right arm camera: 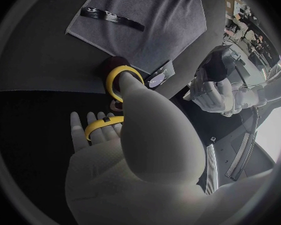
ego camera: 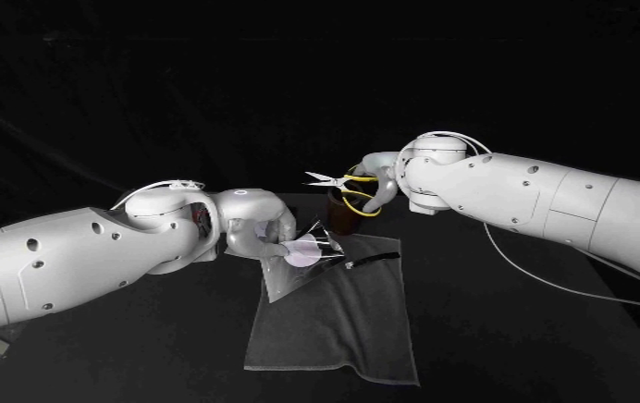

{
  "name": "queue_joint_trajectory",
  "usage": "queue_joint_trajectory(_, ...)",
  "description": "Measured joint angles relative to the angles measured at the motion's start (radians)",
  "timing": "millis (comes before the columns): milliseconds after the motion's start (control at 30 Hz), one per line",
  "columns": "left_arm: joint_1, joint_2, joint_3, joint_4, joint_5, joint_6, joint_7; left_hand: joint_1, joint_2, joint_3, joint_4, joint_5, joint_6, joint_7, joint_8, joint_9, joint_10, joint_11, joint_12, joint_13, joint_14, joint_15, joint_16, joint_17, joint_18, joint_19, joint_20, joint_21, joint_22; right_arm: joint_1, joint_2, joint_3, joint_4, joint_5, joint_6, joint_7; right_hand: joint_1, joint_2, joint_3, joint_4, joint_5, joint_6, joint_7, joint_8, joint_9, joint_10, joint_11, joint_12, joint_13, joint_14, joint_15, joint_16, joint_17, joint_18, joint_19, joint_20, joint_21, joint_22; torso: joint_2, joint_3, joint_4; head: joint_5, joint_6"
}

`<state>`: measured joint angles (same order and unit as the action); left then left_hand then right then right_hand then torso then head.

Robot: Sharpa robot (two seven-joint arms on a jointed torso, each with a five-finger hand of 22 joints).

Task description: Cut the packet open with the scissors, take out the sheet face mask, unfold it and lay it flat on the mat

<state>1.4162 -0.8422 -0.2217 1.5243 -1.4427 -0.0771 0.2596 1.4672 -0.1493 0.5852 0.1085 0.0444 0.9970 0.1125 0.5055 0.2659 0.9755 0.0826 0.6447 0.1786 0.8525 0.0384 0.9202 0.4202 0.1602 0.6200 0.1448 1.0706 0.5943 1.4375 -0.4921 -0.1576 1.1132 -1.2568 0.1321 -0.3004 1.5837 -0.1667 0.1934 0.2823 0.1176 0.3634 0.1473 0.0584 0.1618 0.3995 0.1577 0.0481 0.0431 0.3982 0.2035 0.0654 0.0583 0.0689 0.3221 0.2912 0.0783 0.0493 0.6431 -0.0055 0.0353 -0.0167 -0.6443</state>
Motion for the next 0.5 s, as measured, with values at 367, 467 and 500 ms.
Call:
queue_joint_trajectory(367, 0.000, 0.000, 0.000, -0.001, 0.001, 0.002, -0.002, 0.000, 0.000, 0.000, 0.000, 0.000, -0.001, 0.001, -0.005, 0.021, 0.000, 0.000, 0.000, 0.000, 0.000, 0.000, 0.000, 0.000, 0.000, 0.000, 0.000, 0.000, 0.000, 0.000, -0.004, -0.001, -0.009, 0.007, -0.040, 0.008, -0.112, 0.015, 0.202, -0.169, -0.019, 0.243, 0.026, 0.096, 0.063, 0.398, 0.022, 0.014, 0.017, 0.345, -0.021, 0.041, 0.031, 0.026, 0.092, -0.003, 0.035, 0.007, 0.000, 0.0000, 0.0001, 0.000, 0.001)
queue_joint_trajectory(467, 0.000, 0.000, 0.000, -0.001, 0.001, 0.003, -0.002, -0.002, -0.002, 0.000, 0.000, 0.000, 0.000, -0.001, -0.005, 0.021, 0.000, 0.000, 0.003, 0.000, 0.000, 0.000, 0.000, 0.000, 0.000, 0.000, 0.000, 0.000, 0.000, 0.000, -0.006, -0.001, -0.007, 0.010, -0.048, 0.011, -0.149, 0.005, 0.214, -0.189, -0.019, 0.181, 0.023, 0.075, 0.035, 0.263, 0.075, 0.006, 0.010, 0.306, 0.013, 0.015, 0.020, 0.034, 0.087, 0.002, 0.035, 0.006, 0.000, 0.0000, 0.0001, 0.000, 0.001)
queue_joint_trajectory(500, 0.000, 0.000, 0.000, -0.001, 0.001, 0.003, -0.002, -0.002, -0.002, 0.000, 0.000, 0.000, 0.002, -0.002, -0.005, 0.021, 0.000, 0.000, 0.003, 0.000, 0.000, 0.000, 0.000, 0.000, 0.000, 0.000, 0.000, 0.000, 0.000, 0.000, -0.007, -0.001, -0.006, 0.012, -0.050, 0.012, -0.153, 0.002, 0.210, -0.195, -0.019, 0.162, 0.020, 0.068, 0.027, 0.230, 0.087, 0.003, 0.008, 0.281, 0.021, 0.005, 0.015, 0.034, 0.087, 0.003, 0.035, 0.006, 0.000, 0.0001, 0.0000, 0.000, 0.001)
